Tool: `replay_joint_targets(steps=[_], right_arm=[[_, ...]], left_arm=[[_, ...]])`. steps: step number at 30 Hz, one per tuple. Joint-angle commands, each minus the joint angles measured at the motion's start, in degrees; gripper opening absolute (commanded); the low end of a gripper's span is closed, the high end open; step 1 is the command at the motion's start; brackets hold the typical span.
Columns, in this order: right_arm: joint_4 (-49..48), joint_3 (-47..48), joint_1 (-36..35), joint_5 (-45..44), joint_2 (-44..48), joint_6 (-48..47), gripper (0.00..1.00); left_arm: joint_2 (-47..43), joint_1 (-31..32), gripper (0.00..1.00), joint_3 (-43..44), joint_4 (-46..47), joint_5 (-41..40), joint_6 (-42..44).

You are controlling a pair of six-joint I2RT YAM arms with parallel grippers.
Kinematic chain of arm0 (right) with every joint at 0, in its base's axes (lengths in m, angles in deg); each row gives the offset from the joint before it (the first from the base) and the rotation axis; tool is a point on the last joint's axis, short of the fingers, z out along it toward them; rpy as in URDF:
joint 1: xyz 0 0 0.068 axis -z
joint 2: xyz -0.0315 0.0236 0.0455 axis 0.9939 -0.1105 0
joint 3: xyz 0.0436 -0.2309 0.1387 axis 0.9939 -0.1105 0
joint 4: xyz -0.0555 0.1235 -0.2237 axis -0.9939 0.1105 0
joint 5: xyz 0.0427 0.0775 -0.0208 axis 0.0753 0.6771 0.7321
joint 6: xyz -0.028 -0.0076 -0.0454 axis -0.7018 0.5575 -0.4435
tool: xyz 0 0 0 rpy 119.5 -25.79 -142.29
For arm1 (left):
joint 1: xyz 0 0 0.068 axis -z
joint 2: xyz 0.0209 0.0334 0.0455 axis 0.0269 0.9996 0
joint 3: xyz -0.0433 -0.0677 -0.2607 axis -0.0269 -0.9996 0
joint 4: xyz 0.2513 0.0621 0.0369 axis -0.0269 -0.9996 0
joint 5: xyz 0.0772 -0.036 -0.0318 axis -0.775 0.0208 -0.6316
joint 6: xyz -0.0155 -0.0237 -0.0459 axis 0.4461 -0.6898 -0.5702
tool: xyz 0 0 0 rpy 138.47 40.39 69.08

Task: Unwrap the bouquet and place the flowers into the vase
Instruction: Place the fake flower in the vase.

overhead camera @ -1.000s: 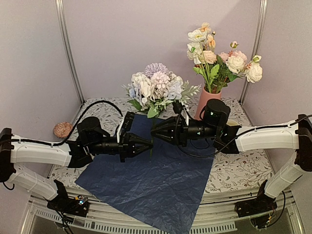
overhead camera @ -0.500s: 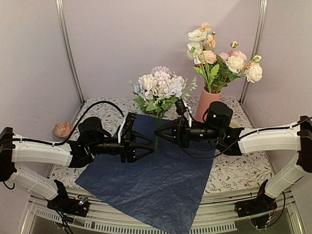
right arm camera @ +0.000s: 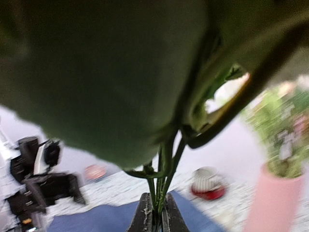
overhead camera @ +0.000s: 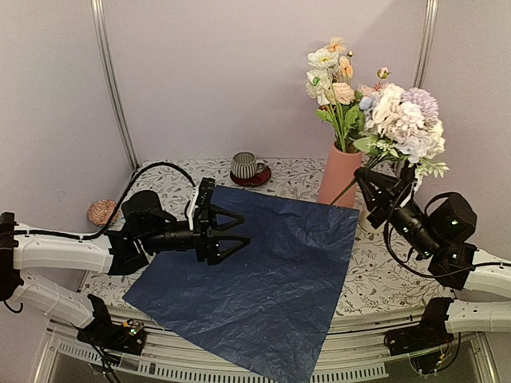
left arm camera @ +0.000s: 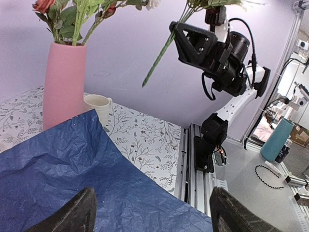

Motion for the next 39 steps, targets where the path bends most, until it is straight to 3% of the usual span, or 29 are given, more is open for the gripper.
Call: replay_joint_targets(steps=[1,6,13,21,39], right_arm=[[-1.48,0.84,0.98,-19.47,3.43,-16.05,0.02],[-12.64,1.45,3.7,-25.06,1.58,-23.96,0.01],[-24.12,4.14,9.98,-20.29,-8.39,-24.49,0.01],[-25.19,9.72,15.78,-12.8,-17.08,-16.09,0.01],[-20.53,15.51,22.65,-2.61,-27.01,-10.15,0.01]], left_arm=[[-0.58,0.48,0.83,-0.84,0.98,-0.12,0.81],[-0.95,0.44,0.82,-1.84,1.97,-0.28,0.57],[-2.28,0.46,0.82,-2.69,1.86,-0.6,0.98],[-4.31,0.47,0.82,-3.5,0.69,-1.56,1.91],[-5.39,0.39,0.81,-5.18,0.9,-2.47,2.57]])
